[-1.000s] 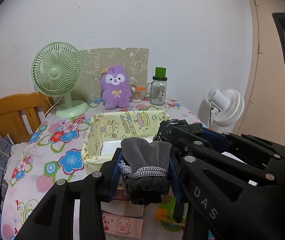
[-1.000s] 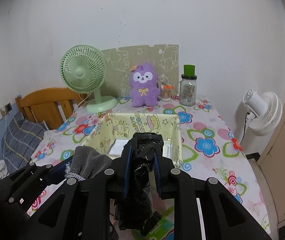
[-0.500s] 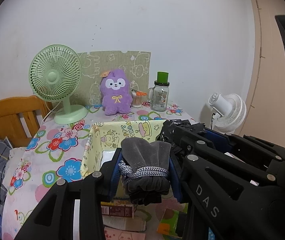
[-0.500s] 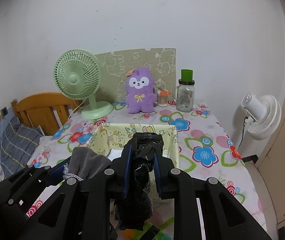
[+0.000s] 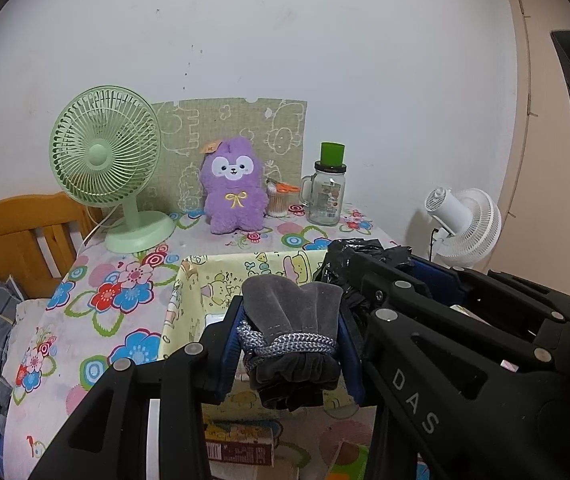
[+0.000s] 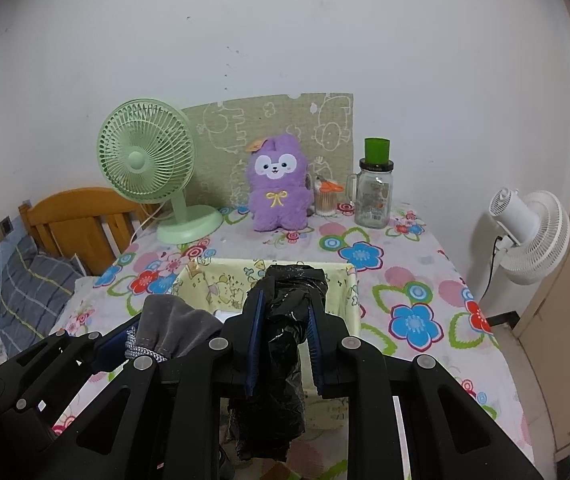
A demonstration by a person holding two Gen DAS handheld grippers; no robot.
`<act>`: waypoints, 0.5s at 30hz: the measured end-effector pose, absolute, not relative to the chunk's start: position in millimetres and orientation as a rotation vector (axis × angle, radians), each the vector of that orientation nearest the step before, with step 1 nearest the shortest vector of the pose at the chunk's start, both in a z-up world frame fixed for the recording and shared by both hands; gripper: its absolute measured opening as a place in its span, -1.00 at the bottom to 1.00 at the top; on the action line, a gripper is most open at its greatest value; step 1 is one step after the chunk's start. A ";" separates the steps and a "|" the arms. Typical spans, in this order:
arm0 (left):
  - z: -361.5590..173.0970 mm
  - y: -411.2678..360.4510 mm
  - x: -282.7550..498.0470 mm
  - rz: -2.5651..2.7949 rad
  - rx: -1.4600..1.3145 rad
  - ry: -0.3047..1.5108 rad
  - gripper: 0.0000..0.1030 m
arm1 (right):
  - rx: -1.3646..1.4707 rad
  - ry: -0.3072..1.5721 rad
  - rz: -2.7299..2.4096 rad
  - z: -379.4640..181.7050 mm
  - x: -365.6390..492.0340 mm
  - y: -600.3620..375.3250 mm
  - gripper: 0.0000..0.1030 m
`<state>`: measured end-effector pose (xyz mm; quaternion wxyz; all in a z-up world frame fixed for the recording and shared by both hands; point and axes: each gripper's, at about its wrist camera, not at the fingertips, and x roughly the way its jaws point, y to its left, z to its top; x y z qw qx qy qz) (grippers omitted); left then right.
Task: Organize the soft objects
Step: 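Carry the gray glove with the left gripper while the right gripper carries the black glove over the box, then lower both gloves into the fabric box and open both grippers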
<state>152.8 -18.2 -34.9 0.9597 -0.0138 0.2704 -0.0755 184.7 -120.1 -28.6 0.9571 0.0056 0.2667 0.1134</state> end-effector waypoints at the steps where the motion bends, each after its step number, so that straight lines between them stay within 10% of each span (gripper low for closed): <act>1: -34.9 -18.1 154.7 -0.152 -0.028 0.548 -0.16 | 0.013 0.541 0.230 -28.4 186.8 -120.2 -0.54; 15: -37.2 -15.5 180.8 -0.146 -0.025 0.554 -0.15 | 0.015 0.545 0.232 -30.3 213.7 -119.9 -0.54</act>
